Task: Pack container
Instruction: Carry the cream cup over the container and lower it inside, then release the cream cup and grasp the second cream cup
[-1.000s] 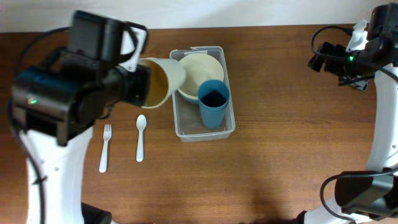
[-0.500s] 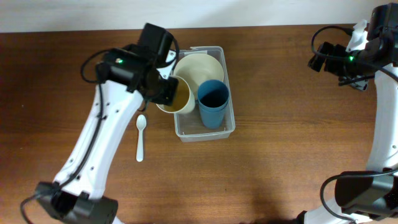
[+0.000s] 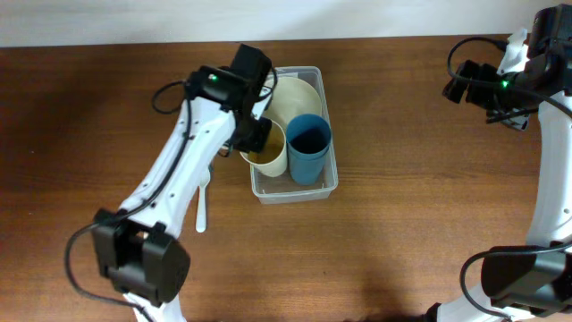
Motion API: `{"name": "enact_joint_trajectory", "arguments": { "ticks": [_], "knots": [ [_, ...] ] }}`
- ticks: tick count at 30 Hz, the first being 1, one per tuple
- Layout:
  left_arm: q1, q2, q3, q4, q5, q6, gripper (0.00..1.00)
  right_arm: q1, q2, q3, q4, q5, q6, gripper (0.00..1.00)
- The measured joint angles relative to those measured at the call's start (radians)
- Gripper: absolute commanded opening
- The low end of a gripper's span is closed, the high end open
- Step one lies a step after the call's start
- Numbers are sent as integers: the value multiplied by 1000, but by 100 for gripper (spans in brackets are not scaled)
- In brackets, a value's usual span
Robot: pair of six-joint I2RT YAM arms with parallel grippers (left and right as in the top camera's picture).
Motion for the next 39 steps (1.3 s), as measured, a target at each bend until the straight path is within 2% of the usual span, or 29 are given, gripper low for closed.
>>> {"name": "enact_joint_trajectory", "arguments": {
  "ticks": [7,12,15,17,20,21,25,30,34,39],
  "knots": [
    [-39,58,0,19,1,-4,27,0,0,0,0,0,1,99],
    [-45,58,43,-55,0,-2,34,0,0,0,0,0,0,99],
    [-39,60,153,-139,0,-1,40,0,0,0,0,0,1,99],
    [-35,63,242,-202,-7,-1,47,0,0,0,-1,0,1,99],
    [-19,63,399,-277,-34,-2,64,0,0,0,-1,0,0,99],
    [-12,63,452,-289,-48,-4,67,0,0,0,0,0,0,99],
    [26,58,573,-301,-100,-1,67,0,0,0,0,0,0,99],
    [130,69,575,-298,-121,-9,67,0,0,0,0,0,1,99],
    [241,130,575,-274,-73,-26,58,0,0,0,0,0,2,99],
    [307,266,574,-236,16,-31,57,0,0,0,0,0,0,99]
  ]
}}
